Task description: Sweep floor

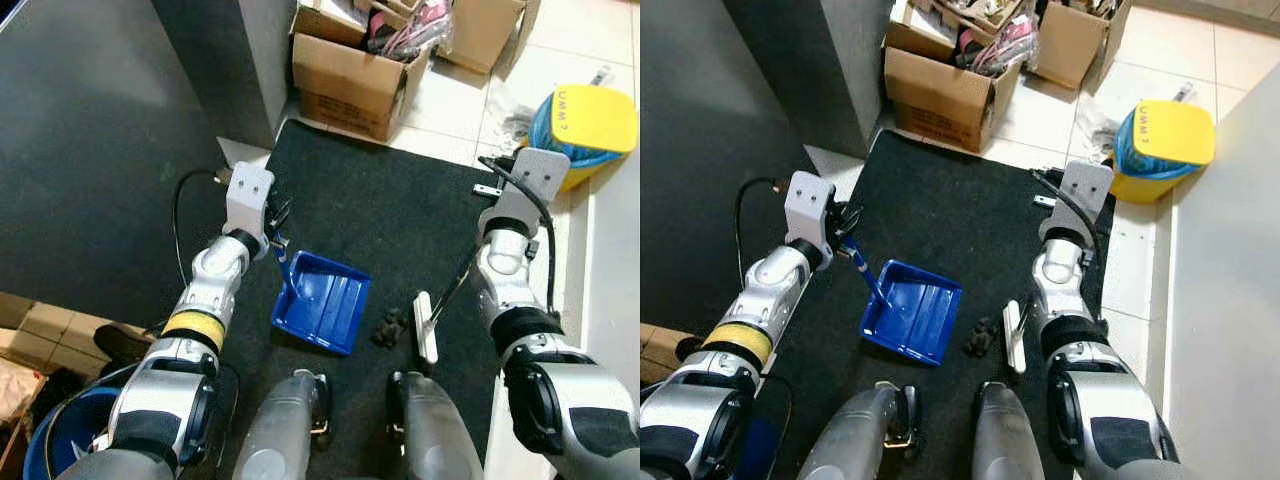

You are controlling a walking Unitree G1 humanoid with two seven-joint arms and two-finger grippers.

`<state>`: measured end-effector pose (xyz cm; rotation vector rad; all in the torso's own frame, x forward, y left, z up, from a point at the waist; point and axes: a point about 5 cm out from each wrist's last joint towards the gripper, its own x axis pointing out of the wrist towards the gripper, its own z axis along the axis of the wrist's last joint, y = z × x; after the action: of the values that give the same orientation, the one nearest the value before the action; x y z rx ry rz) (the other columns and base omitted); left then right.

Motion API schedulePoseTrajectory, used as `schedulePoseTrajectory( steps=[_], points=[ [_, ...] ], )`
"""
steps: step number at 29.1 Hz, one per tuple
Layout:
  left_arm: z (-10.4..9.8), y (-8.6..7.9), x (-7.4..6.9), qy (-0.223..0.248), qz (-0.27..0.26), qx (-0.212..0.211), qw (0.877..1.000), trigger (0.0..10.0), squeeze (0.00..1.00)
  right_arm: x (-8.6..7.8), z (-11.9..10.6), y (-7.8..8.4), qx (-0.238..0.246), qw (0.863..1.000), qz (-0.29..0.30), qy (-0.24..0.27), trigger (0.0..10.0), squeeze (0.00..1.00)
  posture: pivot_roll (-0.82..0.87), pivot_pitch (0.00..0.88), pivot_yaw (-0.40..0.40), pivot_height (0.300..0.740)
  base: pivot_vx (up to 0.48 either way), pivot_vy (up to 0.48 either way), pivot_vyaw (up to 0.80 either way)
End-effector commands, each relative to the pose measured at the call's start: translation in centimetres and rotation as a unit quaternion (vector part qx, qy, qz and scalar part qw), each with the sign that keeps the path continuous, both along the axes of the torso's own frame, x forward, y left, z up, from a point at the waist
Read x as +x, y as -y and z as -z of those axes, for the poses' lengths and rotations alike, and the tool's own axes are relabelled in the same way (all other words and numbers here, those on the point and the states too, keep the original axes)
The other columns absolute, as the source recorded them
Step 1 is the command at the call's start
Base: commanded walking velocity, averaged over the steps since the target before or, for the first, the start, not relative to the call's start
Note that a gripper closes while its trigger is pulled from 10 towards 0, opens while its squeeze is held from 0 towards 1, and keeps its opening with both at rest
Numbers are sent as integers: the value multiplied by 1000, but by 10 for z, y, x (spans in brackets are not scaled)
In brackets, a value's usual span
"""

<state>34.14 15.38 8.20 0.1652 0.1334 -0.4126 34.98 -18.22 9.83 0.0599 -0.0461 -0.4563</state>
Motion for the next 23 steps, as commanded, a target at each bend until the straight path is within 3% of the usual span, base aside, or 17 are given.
schedulePoseTrajectory(
  steps=[1,5,6,10,13,16,23],
  points=[
    [19,7,-11,-43,1,-20,999,10000,0,-7,21,-8,57,997,15,-47,10000,0,-16,200,11,740,0,0,0],
    [17,6,-11,-40,1,-22,999,10000,0,-6,23,-25,98,994,2,-52,10000,0,-12,196,10,740,0,0,0],
    [17,6,-11,-38,0,-22,999,10000,0,-5,24,-38,132,990,-9,-54,10000,0,-9,189,8,740,0,0,0],
    [16,4,-11,-36,-5,-24,999,10000,0,-3,19,-65,178,982,-47,-42,10000,0,-7,179,6,740,0,0,0],
    [16,4,-11,-35,-7,-25,999,10000,0,-2,18,-68,192,979,-50,-40,10000,0,-8,171,5,740,0,0,0],
    [15,4,-11,-36,-10,-28,999,10000,0,0,14,-74,243,968,-48,-34,10000,0,-13,168,1,740,0,0,0],
    [13,4,-8,-34,-20,-40,998,10000,0,2,14,-73,311,950,-20,-35,10000,0,-18,157,-3,740,0,0,0]
  ],
)
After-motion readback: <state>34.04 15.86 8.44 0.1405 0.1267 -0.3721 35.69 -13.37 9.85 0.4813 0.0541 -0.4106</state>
